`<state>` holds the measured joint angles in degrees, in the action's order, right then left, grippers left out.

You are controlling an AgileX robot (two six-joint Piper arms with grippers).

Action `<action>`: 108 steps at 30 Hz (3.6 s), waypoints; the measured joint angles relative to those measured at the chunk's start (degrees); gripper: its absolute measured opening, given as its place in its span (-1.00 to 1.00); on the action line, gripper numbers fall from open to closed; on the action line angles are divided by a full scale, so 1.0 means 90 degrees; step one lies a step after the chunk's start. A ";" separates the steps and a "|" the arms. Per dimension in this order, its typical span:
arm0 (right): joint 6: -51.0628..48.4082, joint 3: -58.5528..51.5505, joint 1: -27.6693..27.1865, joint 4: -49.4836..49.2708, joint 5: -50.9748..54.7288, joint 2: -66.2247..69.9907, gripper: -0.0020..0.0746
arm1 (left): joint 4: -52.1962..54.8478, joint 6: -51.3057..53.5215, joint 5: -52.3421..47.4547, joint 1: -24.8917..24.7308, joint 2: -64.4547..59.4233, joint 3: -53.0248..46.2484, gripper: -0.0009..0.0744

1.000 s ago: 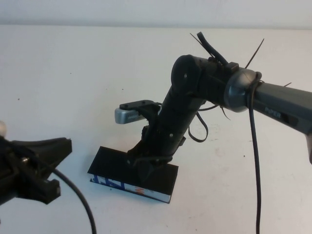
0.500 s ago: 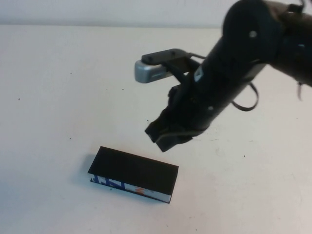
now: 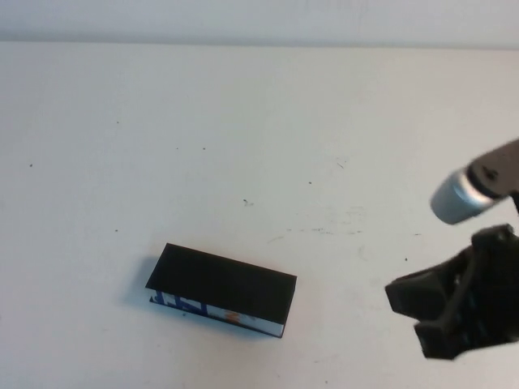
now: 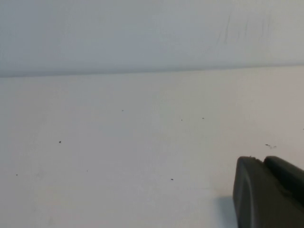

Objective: Return glasses to glasses case

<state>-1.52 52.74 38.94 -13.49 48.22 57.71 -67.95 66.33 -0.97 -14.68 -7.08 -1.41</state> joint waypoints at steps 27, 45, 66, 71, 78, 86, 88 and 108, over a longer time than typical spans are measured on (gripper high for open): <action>0.0026 -0.3550 0.0000 -0.0160 -0.3463 -0.1981 -0.98 | -0.0016 0.0000 0.0034 0.0000 0.0000 -0.0010 -0.99; 0.0026 -0.5566 -0.4399 0.1187 -0.4562 -0.5940 -0.98 | -0.0016 0.0000 0.0044 0.0000 0.0000 -0.0010 -0.99; 0.0026 -0.6029 -0.4653 0.1068 -0.3101 -0.6466 -0.98 | -0.0016 0.0000 0.0044 0.0000 0.0000 -0.0010 -0.99; 0.0026 -0.6029 -0.4653 0.1068 -0.3101 -0.6466 -0.98 | -0.0016 -0.0012 0.0044 0.0000 0.0000 -0.0010 -0.99; 0.0026 -0.6029 -0.4653 0.1059 -0.3101 -0.6466 -0.98 | -0.0040 -0.0012 0.0044 0.0000 0.0000 -0.0010 -0.99; 0.0026 -0.6029 -0.4653 0.1059 -0.3101 -0.6466 -0.98 | -0.0040 -0.0024 0.0044 0.0000 0.0000 -0.0010 -0.99; 0.0026 -0.6029 -0.4653 0.1059 -0.3101 -0.6466 -0.98 | 0.0304 -0.0255 0.0044 0.0000 0.0000 -0.0010 -0.99; 0.0026 -0.6029 -0.4653 0.1044 -0.3101 -0.6466 -0.98 | 0.7370 -0.6565 -0.1179 0.0825 0.0853 -0.0010 -0.99</action>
<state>-1.29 -1.53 -2.93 -4.10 20.32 -0.48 -1.62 7.25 -11.58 -7.26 0.60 -1.50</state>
